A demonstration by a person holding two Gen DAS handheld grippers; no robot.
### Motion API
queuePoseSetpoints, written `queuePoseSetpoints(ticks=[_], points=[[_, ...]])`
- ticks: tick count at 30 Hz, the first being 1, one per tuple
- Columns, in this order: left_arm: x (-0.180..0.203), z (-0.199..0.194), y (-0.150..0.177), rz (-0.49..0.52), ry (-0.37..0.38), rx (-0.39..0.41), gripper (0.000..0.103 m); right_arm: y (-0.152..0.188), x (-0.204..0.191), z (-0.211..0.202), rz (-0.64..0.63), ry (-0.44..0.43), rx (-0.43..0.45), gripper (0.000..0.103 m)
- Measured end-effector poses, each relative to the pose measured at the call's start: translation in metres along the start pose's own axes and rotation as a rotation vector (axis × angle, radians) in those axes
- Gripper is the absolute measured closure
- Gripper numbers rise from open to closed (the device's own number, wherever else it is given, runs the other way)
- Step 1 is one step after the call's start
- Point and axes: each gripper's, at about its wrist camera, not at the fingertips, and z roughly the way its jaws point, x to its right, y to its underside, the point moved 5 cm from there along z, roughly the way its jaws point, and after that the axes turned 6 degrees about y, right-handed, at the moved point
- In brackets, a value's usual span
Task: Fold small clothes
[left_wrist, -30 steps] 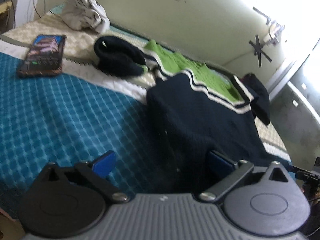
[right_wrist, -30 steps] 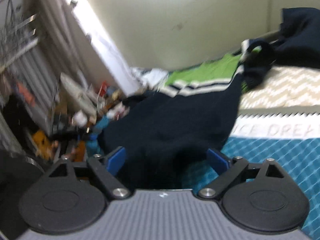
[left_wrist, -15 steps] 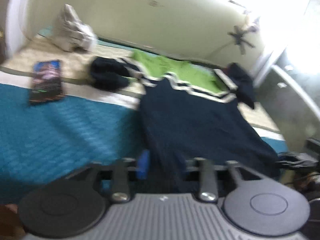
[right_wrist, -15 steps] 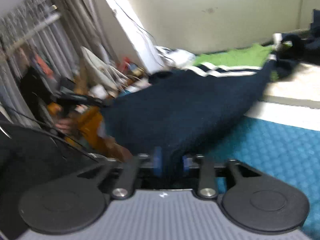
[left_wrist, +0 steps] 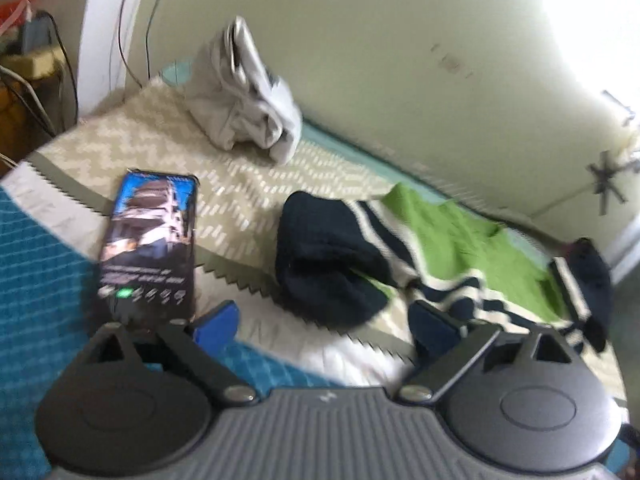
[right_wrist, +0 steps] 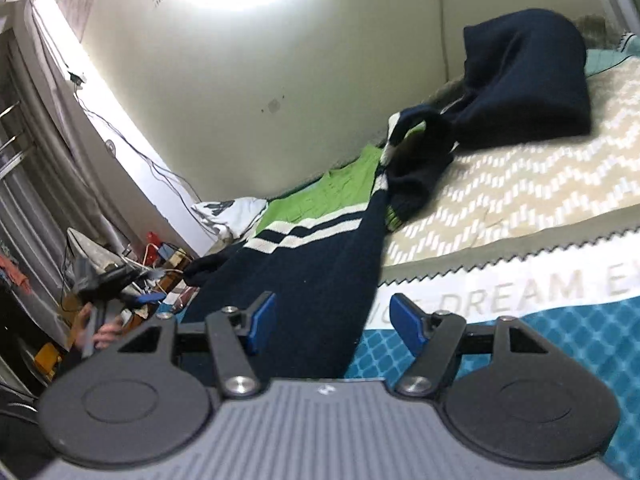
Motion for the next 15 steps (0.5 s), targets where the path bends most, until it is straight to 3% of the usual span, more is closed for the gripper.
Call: queuePoseSetpoints(ticks=[1, 2, 3, 4, 6, 9, 12, 15], points=[[-0.002, 0.013, -0.003, -0.001, -0.024, -0.017, 0.025, 0.001, -0.001, 0.003, 0.0, -0.004, -0.002, 0.038], [-0.004, 0.024, -0.005, 0.004, -0.048, -0.033, 0.049, 0.002, -0.003, 0.007, 0.004, -0.01, -0.003, 0.038], [-0.006, 0.037, -0.007, 0.013, -0.064, -0.053, 0.065, 0.0, -0.001, 0.007, 0.01, -0.013, -0.002, 0.038], [-0.01, 0.045, -0.009, 0.012, -0.079, -0.072, 0.092, 0.0, -0.002, 0.01, 0.016, -0.013, -0.001, 0.038], [-0.018, 0.043, -0.021, 0.013, -0.162, -0.031, 0.097, -0.004, 0.0, 0.015, 0.026, -0.008, 0.006, 0.038], [-0.023, 0.002, -0.053, 0.072, -0.35, 0.181, 0.097, -0.012, 0.002, 0.016, 0.034, -0.009, 0.023, 0.038], [-0.016, -0.018, -0.073, 0.062, -0.349, 0.254, 0.097, -0.022, 0.003, 0.023, 0.048, -0.035, 0.043, 0.038], [0.018, -0.013, -0.083, 0.163, -0.365, 0.302, 0.097, -0.029, 0.002, 0.038, 0.054, -0.059, 0.043, 0.038]])
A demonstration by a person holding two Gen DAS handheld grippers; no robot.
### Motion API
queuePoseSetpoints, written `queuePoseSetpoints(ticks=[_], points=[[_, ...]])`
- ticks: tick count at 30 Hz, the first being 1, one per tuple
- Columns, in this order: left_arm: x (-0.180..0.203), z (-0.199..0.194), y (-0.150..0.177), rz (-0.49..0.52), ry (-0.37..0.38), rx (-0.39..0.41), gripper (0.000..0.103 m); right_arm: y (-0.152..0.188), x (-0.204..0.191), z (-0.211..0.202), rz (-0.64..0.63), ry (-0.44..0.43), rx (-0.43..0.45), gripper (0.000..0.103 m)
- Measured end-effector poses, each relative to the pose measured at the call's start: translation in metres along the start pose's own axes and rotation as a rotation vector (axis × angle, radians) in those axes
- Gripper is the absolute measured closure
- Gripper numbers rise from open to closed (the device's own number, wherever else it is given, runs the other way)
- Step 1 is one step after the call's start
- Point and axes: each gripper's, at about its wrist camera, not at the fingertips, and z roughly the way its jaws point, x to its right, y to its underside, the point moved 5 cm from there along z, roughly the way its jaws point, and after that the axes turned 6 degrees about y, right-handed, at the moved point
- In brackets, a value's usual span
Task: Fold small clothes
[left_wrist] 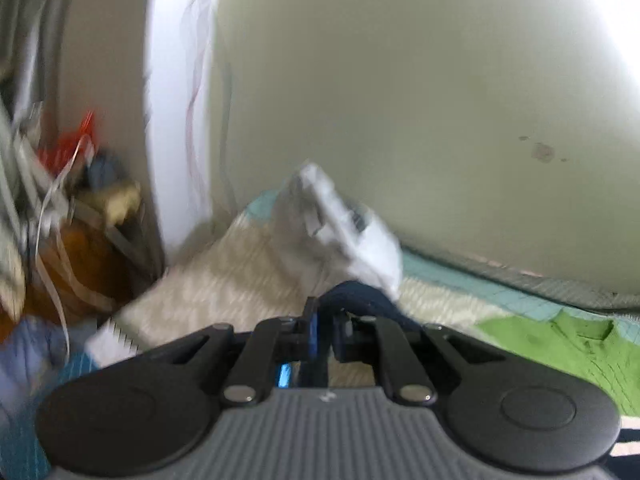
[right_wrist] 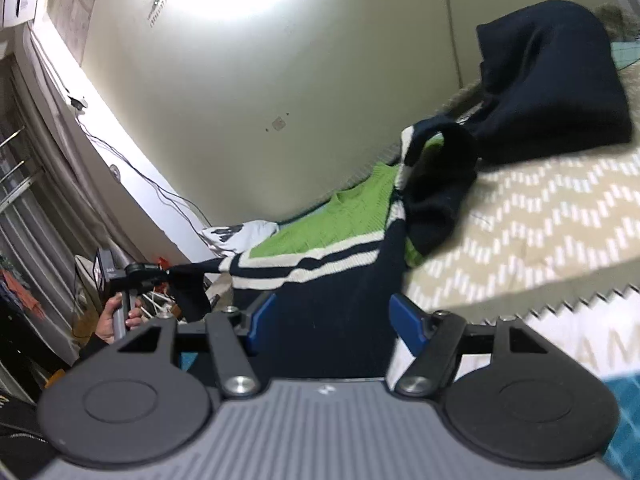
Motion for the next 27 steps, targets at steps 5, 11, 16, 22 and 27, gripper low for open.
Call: queuePoseSetpoints(ticks=[5, 11, 16, 22, 27], points=[[0.109, -0.001, -0.019, 0.236, 0.125, 0.083, 0.096, -0.001, 0.0, 0.022, 0.011, -0.043, -0.014, 0.038], [0.263, -0.021, 0.021, 0.551, 0.544, -0.016, 0.055, 0.0, 0.003, 0.023, 0.026, -0.061, 0.014, 0.038], [0.254, -0.018, 0.018, 0.479, 0.556, 0.004, 0.044, -0.009, 0.005, 0.017, 0.003, -0.065, 0.014, 0.037], [0.189, 0.044, 0.012, 0.273, 0.372, -0.132, 0.039, -0.043, -0.024, 0.056, -0.103, -0.089, -0.025, 0.036], [0.174, 0.099, 0.04, 0.234, 0.296, -0.262, 0.037, -0.06, -0.082, 0.141, -0.34, -0.006, -0.093, 0.034]])
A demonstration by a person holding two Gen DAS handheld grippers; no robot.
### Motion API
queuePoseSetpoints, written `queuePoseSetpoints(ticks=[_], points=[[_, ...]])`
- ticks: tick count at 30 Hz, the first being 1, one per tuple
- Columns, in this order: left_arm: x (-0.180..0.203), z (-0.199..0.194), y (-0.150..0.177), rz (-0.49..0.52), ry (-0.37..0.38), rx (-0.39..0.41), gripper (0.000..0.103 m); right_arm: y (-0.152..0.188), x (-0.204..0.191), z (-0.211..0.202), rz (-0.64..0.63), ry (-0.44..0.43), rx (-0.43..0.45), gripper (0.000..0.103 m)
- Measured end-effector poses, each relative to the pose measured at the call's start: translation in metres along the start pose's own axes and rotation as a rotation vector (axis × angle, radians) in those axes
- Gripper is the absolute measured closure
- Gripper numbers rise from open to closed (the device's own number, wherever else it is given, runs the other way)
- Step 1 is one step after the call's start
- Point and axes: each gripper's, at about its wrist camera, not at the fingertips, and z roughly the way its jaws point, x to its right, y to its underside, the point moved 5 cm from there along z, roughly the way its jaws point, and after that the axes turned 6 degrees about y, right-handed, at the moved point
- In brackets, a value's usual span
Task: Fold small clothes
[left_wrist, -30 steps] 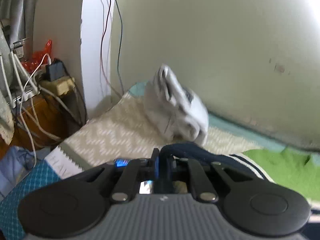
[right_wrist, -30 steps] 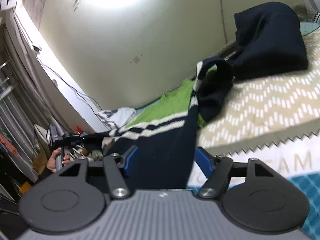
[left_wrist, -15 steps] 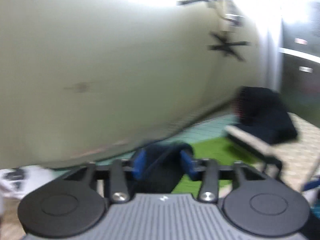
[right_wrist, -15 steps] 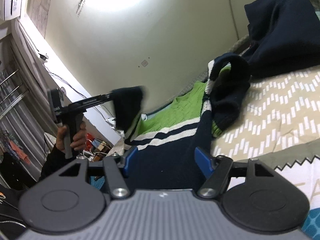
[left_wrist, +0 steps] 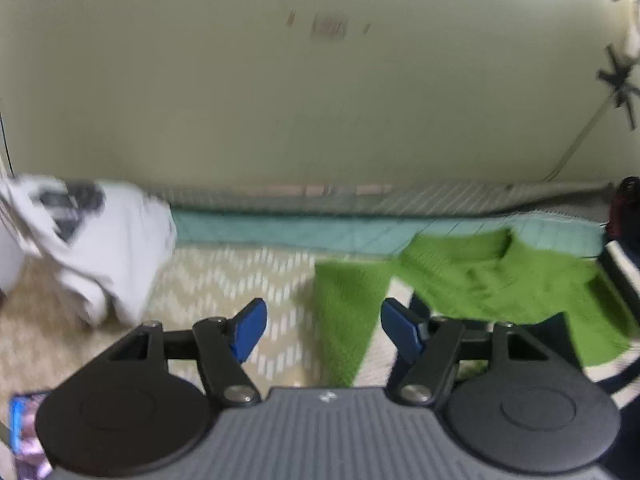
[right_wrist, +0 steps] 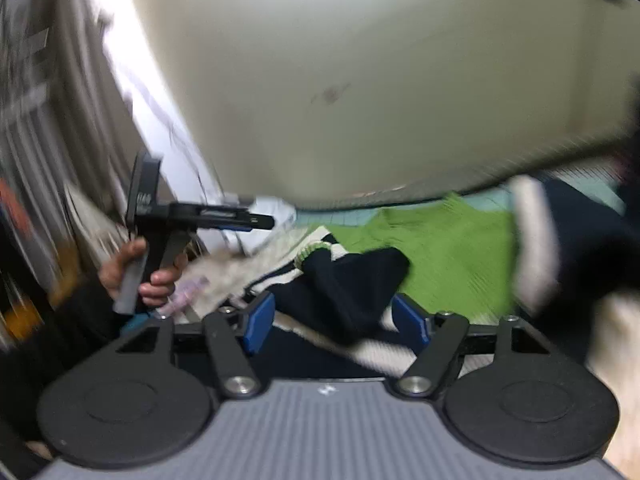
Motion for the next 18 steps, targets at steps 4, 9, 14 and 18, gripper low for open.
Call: queuePoseSetpoints(ticks=[4, 9, 14, 18], points=[[0.001, 0.027, 0.009, -0.016, 0.02, -0.034, 0.028, -0.015, -0.036, 0.076, -0.192, 0.084, -0.066, 0.03], [0.008, 0.046, 0.018, 0.006, 0.079, -0.048, 0.083, -0.012, -0.032, 0.14, -0.304, 0.22, -0.122, 0.102], [-0.028, 0.005, 0.01, -0.097, 0.069, 0.142, 0.093, -0.047, 0.003, 0.08, -0.069, 0.292, 0.138, 0.103], [-0.047, 0.03, 0.024, -0.176, 0.066, 0.061, 0.086, -0.031, 0.045, 0.043, 0.078, 0.442, 0.143, 0.102]])
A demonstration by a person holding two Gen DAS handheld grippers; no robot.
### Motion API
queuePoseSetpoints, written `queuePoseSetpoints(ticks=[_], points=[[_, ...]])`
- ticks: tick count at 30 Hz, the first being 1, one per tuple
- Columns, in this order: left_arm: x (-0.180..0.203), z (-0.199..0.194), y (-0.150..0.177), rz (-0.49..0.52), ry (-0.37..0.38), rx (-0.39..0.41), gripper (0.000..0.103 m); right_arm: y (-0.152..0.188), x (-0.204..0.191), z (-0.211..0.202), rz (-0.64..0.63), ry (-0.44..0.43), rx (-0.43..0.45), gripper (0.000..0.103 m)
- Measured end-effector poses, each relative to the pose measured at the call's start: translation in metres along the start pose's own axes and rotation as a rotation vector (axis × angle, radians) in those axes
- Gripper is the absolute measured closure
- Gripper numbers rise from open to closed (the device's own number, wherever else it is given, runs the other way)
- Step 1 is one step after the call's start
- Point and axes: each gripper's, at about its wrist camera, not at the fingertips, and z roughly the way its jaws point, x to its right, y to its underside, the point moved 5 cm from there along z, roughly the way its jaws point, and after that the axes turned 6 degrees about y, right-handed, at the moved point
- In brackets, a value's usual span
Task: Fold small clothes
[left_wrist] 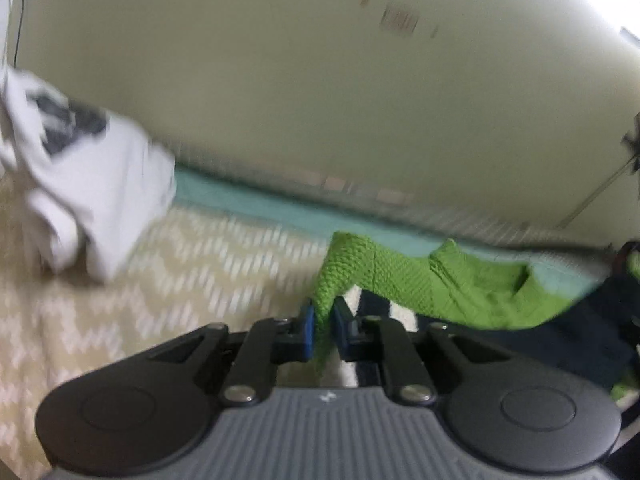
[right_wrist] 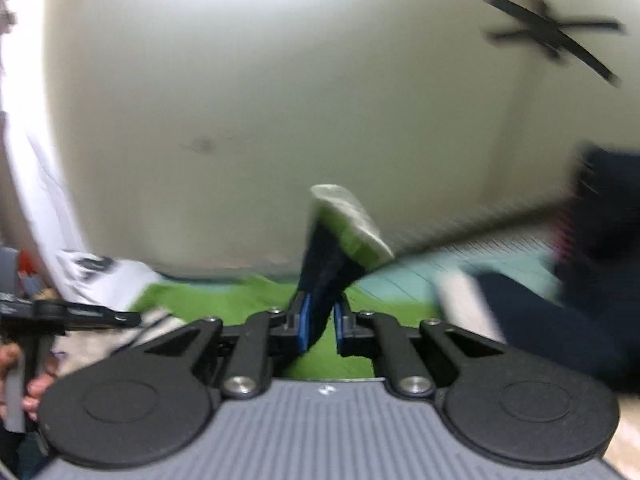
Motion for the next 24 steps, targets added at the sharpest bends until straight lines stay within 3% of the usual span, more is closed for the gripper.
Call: queuePoseSetpoints(ticks=[2, 3, 5, 7, 8, 9, 10, 13, 17, 21, 24], points=[[0.0, 0.008, 0.008, 0.033, -0.063, -0.006, 0.068, 0.021, 0.012, 0.003, -0.011, 0.018, -0.115, 0.102], [0.001, 0.006, 0.008, 0.042, -0.086, 0.008, 0.065, 0.028, 0.018, -0.002, -0.013, 0.012, -0.129, 0.102], [-0.001, -0.005, 0.005, 0.019, -0.096, 0.029, 0.065, 0.026, 0.029, -0.025, 0.006, -0.008, -0.087, 0.098], [-0.003, -0.026, -0.003, -0.01, -0.128, 0.093, 0.066, 0.016, 0.047, -0.057, 0.077, -0.02, 0.008, 0.095], [-0.002, -0.036, -0.006, -0.021, -0.136, 0.128, 0.066, 0.01, 0.059, -0.073, 0.116, 0.0, 0.064, 0.081], [0.001, -0.045, -0.01, -0.032, -0.124, 0.157, 0.066, 0.006, 0.074, -0.088, 0.166, 0.011, 0.11, 0.056], [0.007, -0.05, -0.012, -0.037, -0.102, 0.171, 0.066, 0.004, 0.09, -0.1, 0.222, 0.02, 0.141, 0.048], [0.038, -0.048, -0.013, 0.002, -0.015, 0.155, 0.063, 0.009, 0.129, -0.113, 0.358, 0.055, 0.128, 0.049], [0.088, -0.025, 0.004, 0.084, 0.083, 0.081, 0.059, 0.033, 0.16, -0.107, 0.54, 0.008, 0.049, 0.052], [0.115, 0.01, 0.032, 0.211, 0.066, 0.002, 0.059, 0.05, 0.155, -0.092, 0.453, 0.049, -0.054, 0.052], [0.118, 0.015, 0.041, 0.263, 0.041, 0.002, 0.057, 0.059, 0.13, -0.092, 0.321, 0.022, -0.097, 0.051]])
